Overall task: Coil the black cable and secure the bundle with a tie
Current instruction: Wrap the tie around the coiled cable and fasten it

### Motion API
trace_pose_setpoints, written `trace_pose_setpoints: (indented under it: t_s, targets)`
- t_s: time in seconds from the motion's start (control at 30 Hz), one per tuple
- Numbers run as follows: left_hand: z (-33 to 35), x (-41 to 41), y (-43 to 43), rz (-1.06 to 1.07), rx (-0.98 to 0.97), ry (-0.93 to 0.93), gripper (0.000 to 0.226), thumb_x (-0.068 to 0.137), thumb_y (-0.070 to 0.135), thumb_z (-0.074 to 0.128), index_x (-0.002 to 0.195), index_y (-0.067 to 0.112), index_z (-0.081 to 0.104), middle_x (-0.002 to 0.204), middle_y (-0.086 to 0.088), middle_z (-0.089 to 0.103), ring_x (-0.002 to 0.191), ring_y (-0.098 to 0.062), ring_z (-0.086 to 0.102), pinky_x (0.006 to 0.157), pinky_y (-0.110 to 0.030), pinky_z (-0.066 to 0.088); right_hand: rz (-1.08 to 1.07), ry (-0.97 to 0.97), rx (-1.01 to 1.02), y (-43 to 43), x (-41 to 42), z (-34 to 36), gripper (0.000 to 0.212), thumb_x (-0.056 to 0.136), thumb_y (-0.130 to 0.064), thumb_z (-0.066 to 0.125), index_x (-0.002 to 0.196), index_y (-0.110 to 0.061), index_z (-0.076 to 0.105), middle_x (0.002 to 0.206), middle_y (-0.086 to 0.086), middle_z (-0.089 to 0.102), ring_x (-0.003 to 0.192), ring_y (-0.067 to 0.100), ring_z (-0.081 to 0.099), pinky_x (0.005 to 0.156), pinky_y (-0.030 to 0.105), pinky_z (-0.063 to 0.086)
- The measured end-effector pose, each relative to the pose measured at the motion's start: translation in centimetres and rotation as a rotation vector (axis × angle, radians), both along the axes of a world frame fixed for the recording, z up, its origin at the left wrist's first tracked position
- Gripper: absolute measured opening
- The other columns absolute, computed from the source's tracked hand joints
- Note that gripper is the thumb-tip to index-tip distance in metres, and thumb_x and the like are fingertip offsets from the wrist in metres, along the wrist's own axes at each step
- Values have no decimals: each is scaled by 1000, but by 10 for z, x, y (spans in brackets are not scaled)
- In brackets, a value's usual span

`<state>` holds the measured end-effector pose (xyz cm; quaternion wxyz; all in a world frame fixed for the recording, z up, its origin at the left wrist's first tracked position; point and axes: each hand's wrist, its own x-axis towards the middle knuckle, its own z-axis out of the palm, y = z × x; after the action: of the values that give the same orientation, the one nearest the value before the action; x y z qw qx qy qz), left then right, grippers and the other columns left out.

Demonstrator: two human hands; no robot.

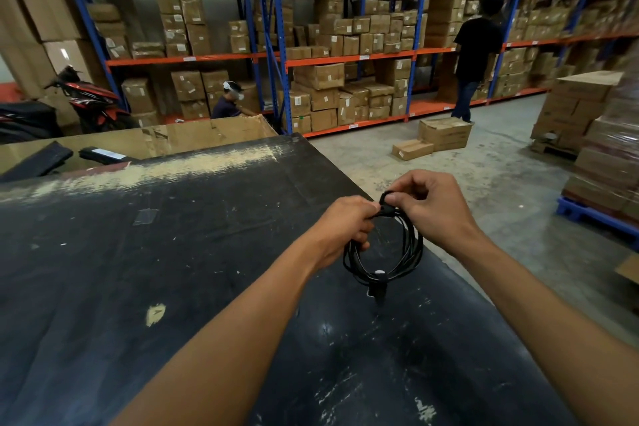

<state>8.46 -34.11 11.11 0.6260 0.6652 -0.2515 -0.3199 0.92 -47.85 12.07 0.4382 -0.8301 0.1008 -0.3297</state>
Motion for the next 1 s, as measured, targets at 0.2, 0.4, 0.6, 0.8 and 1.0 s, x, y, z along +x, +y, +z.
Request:
trace_pose_setpoints:
  t_s: [0.2,0.4,0.6,0.8,1.0]
  targets:
    - [9,2,5,-46,59,-109,32,100,25,41,79,11,61,47,12,33,42,-6,29,55,-27,35,33,-85,103,5,2,0,22,78,-1,76,84,-21,69,78,-1,71,72,9,68,74,28,57]
    - [6,5,14,-81,58,-279,34,101,27,40,79,13,62,50,15,36,45,-2,35,59,-26,39,135,161,38,-2,-1,15,6,83,-14,74,78,-15,77,78,12,76,68,13,65,74,39,55]
    - [4,4,12,-57,-70,-123,36,100,23,38,84,9,67,53,9,35,45,-6,32,55,-26,39,-70,26,-137,9,6,6,19,87,-21,68,69,-13,69,62,8,65,57,18,54,61,41,49]
    - [0,10,24,-47,1,-229,34,100,23,37,79,14,62,53,11,38,46,-4,36,59,-26,40,85,132,-41,9,4,4,37,86,-33,70,62,-4,64,52,10,51,53,17,43,55,40,37]
    - [0,9,27,-13,-57,-164,36,101,29,40,86,13,68,56,7,53,55,-10,49,58,-26,42,-142,81,-148,21,12,-4,39,91,-27,63,61,-3,56,49,2,47,45,15,40,48,30,32]
